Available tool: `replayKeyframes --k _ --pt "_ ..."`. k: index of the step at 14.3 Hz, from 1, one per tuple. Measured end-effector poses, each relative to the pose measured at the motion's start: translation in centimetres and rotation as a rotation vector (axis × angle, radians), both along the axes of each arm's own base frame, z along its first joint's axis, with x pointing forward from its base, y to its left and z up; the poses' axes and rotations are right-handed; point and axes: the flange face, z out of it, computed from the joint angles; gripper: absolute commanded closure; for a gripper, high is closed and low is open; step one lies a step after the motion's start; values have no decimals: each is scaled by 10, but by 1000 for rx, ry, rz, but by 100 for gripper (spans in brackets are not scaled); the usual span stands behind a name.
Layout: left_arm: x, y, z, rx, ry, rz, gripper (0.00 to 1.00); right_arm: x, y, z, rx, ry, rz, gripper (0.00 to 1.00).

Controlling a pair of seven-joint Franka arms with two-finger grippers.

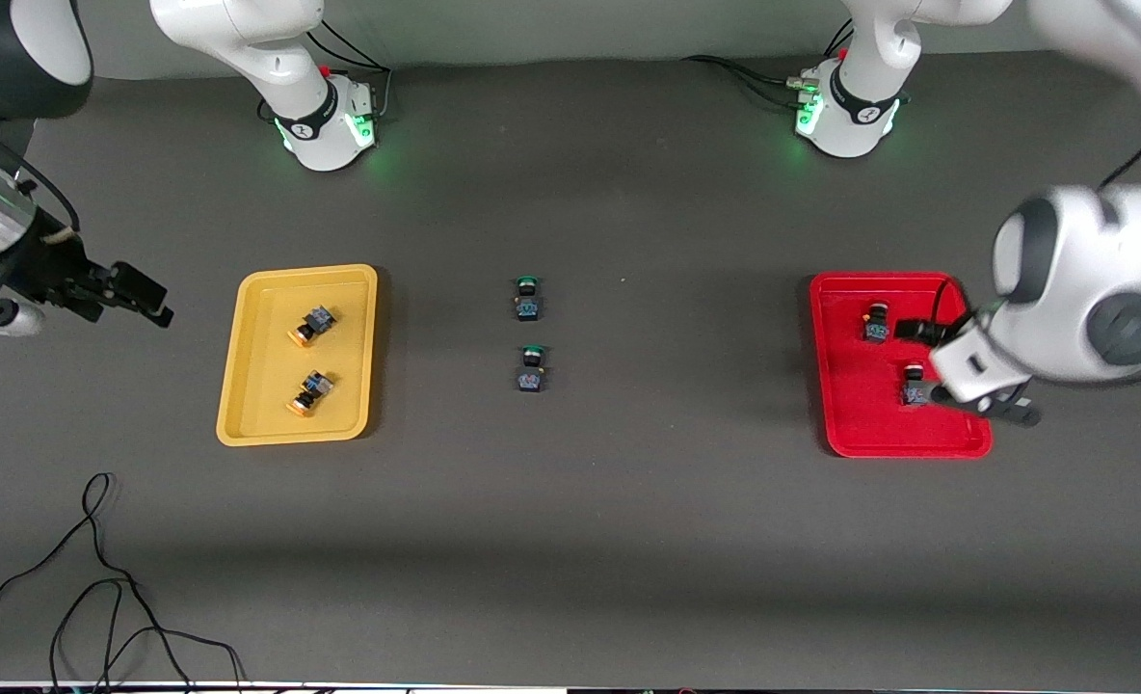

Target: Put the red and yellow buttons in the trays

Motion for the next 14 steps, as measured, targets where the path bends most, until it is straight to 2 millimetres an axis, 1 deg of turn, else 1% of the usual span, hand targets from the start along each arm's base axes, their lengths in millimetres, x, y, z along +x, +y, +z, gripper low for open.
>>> replayKeyframes --k 2,3,4,5,6,7,11,14 --pt "-25 -18 67 -8 -74 50 1 -4 1 6 -3 32 26 0" --pt "-36 -22 95 -11 -117 59 1 -4 0 8 -6 35 47 0" --pt "-43 -22 116 -14 -155 62 0 -5 -1 8 -13 36 64 0" --pt "-46 -18 131 -13 -185 69 1 -5 -3 8 -22 41 74 0" --pt "-45 -13 138 -9 -199 80 0 -5 -3 7 -27 50 78 0" --pt "-41 -8 139 -6 -204 90 1 -6 -3 5 -27 59 80 0" --pt "-27 13 131 1 -193 134 0 -7 -2 4 -27 75 85 0" --pt "-27 15 138 2 -190 143 1 -7 -2 4 -27 74 85 0"
